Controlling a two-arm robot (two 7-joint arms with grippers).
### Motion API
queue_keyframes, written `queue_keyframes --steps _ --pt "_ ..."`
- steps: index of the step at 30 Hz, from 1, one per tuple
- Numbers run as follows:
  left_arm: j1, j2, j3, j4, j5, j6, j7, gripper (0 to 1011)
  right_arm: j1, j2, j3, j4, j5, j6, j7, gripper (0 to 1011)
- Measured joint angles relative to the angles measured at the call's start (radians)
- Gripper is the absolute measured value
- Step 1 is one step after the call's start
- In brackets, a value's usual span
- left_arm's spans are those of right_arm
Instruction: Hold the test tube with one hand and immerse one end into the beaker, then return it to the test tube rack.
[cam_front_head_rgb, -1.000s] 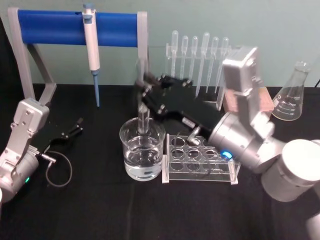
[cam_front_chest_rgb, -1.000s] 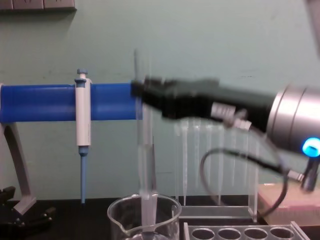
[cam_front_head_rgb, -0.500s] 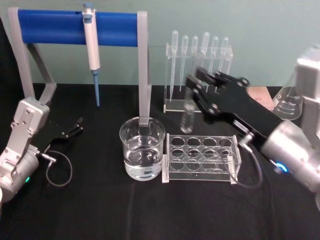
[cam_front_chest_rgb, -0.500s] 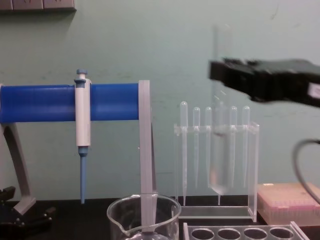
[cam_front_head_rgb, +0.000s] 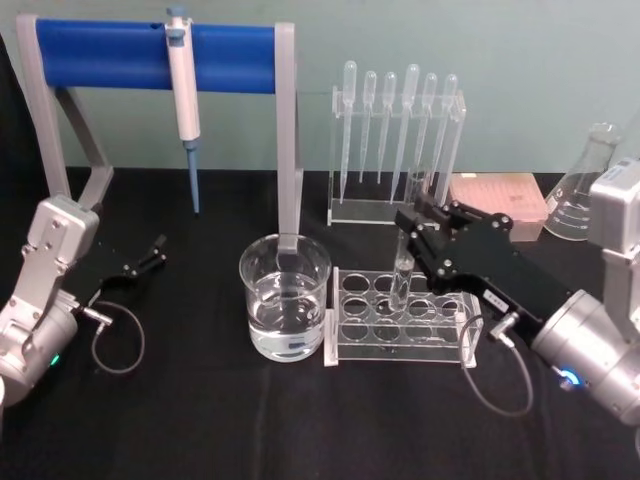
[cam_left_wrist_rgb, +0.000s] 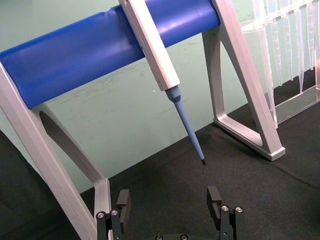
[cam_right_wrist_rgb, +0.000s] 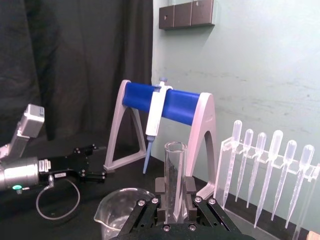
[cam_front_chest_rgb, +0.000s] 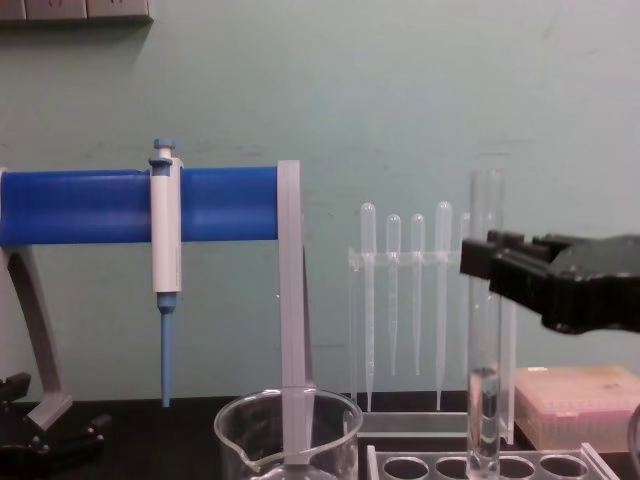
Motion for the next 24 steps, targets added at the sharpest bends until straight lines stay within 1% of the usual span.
queue_keyframes --steps 6,13,24 --pt "0.000 0.000 0.000 0.000 0.000 0.000 0.000 1000 0.027 -0.018 -0.017 0.043 -0.016 -0.012 0.015 222" --pt "0.000 0.000 0.000 0.000 0.000 0.000 0.000 1000 0.051 -0.034 -0.033 0.075 -0.033 -0.014 0.022 222" --pt "0.000 0.000 0.000 0.000 0.000 0.000 0.000 1000 0.072 -0.042 -0.048 0.101 -0.062 -0.007 0.027 222"
